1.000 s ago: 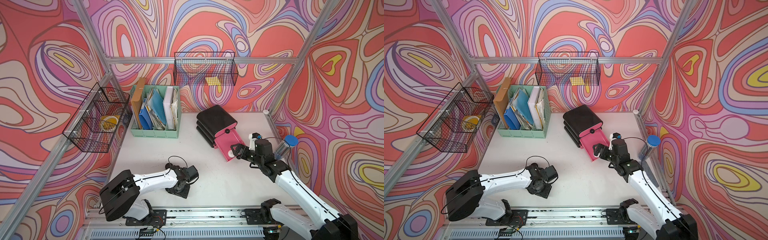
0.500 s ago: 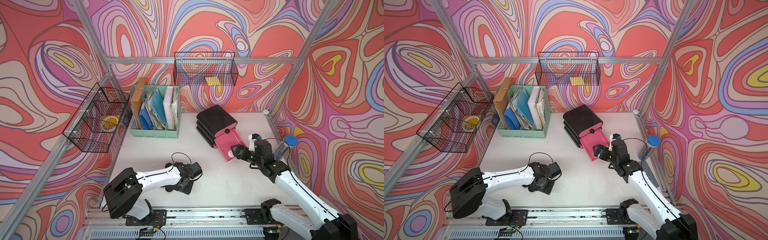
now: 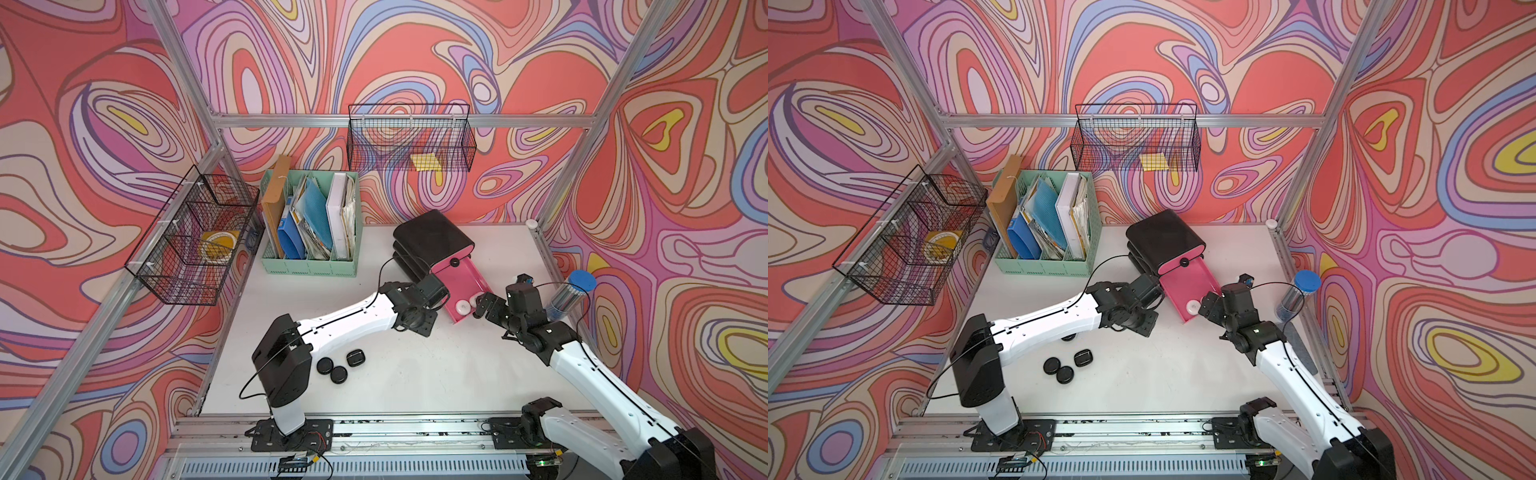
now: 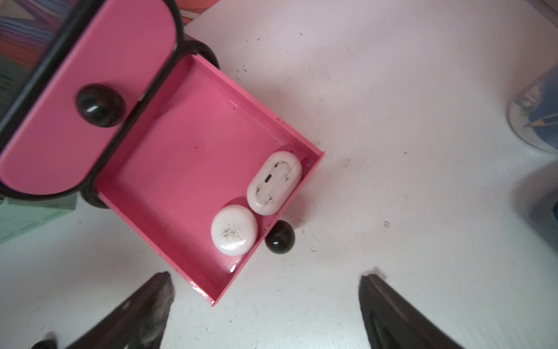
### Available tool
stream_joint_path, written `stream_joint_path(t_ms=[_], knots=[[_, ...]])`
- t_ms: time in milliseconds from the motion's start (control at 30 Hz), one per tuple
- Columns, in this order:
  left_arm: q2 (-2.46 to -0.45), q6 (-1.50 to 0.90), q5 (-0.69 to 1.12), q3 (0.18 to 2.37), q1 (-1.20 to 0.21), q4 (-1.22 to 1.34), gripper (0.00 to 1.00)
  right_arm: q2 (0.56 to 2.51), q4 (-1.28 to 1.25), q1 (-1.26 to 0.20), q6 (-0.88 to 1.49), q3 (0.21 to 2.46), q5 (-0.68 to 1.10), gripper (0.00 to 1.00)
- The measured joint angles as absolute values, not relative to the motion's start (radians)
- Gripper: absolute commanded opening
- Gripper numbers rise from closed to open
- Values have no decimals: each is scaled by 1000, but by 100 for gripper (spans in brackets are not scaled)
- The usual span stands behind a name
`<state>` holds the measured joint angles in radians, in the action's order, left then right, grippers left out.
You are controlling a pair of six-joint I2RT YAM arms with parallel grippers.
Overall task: Put the bluetooth earphones in the drawer according to color
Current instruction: Place the bluetooth earphone in the drawer.
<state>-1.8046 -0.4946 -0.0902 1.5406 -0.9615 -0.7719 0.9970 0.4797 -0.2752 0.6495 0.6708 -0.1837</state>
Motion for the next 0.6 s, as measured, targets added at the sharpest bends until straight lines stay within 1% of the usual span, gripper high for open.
stream_joint_path(t_ms=[100, 333, 600], knots=[[-1915, -454, -95, 1721, -962, -785, 38, 1037, 498, -268, 662, 672, -211, 98], [-2112, -392, -118, 2004, -962, -785, 38, 1077, 503, -199, 667, 675, -206, 98], [-2299, -324, -224, 2202, -962, -779, 40, 1079, 494, -139, 653, 675, -147, 94]])
